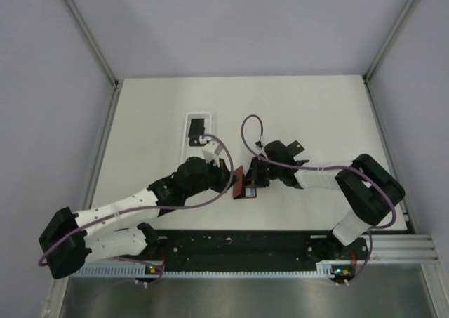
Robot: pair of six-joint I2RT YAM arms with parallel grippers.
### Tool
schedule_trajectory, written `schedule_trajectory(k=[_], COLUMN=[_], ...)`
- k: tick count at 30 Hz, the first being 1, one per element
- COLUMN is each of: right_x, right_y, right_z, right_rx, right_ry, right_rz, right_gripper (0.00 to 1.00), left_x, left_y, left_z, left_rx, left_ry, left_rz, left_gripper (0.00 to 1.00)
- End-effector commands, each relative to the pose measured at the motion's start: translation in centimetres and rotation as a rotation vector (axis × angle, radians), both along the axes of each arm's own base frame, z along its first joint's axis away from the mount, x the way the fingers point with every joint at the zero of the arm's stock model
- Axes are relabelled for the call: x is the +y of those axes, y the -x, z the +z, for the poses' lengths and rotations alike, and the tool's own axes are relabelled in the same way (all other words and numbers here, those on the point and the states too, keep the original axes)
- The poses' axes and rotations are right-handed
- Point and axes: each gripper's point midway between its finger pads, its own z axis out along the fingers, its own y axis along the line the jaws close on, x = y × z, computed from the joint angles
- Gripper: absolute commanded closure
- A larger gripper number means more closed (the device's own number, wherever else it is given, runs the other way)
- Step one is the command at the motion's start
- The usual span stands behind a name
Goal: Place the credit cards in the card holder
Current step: Open the card holder at the center of the board.
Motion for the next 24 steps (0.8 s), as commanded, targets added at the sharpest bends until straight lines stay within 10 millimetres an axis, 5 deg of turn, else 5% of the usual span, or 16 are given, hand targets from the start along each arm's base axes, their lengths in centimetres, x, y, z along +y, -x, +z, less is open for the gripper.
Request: schedule_trajectory(k=[1,12,24], right_x=[1.3,1.3,2.0], right_y=[-1.2,-1.1,-0.9], right_z=[1.2,1.0,1.2], right_rx=[-0.058,-0.051,-0.044], right_ry=[-0.026,-0.035,-0.072], right_rz=[0.005,0.011,0.035], right_gripper=[1.00,1.00,1.00], left_x=[-3.3,-5.0,-3.9], left_y=[-0.5,-1.2,2.2], left_z=[1.6,-0.7,-3.0], left_rx=[-0.034,-0.002,0.021], left_ry=[0.027,-0.025,-0.058], left_rz=[-0.108,-0.143,-0.253], left_gripper=[1.00,1.00,1.00])
